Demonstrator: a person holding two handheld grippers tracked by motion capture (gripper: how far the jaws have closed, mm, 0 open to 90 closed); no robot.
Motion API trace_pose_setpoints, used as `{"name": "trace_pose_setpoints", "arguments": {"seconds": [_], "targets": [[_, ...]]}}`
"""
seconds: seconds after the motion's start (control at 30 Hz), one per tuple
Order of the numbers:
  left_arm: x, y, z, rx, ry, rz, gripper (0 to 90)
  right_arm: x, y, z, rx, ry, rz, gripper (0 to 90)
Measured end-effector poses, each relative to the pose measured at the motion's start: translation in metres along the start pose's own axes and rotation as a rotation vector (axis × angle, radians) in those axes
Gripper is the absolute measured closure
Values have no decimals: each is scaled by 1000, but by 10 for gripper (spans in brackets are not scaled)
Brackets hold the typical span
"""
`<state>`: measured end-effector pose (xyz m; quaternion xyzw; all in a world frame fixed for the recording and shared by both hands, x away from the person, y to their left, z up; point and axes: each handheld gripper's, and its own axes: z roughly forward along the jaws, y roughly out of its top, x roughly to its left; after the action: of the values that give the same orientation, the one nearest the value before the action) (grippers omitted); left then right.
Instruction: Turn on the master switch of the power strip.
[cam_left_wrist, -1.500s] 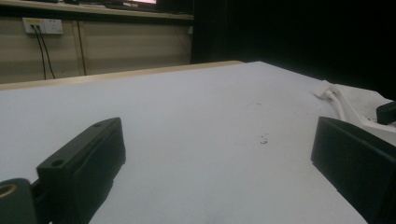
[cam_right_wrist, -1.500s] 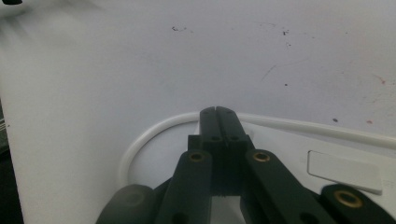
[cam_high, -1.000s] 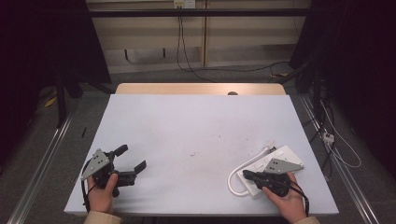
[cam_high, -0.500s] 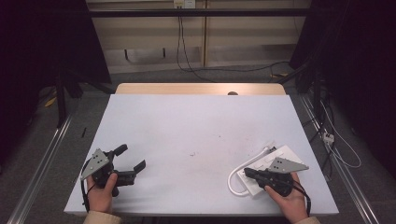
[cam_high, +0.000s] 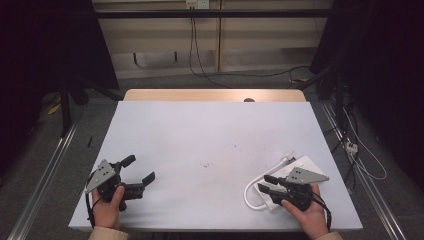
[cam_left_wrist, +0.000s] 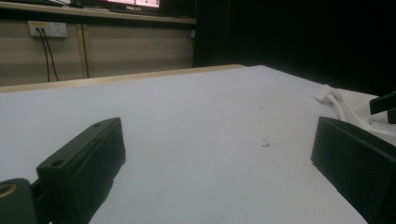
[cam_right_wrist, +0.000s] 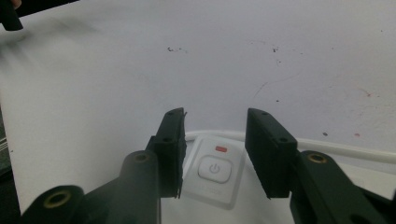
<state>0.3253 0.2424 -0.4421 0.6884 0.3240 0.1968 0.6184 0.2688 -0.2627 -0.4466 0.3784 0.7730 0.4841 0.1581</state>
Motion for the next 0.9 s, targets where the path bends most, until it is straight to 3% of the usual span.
{"name": "trace_pose_setpoints", "arguments": {"seconds": [0.13, 0.23, 0.37, 0.9], "targets": [[-1, 0, 0, 3, -2, 0, 26, -1, 1, 0, -7, -3, 10, 510], [0, 0, -1, 3, 1, 0, 26, -1, 1, 1, -7, -20, 9, 381], [0, 0, 0, 7, -5, 1, 26, -2, 1, 0, -13, -28, 22, 306], [0, 0, 0, 9, -4, 2, 26, -3, 1, 1, -24, -32, 35, 196]]}}
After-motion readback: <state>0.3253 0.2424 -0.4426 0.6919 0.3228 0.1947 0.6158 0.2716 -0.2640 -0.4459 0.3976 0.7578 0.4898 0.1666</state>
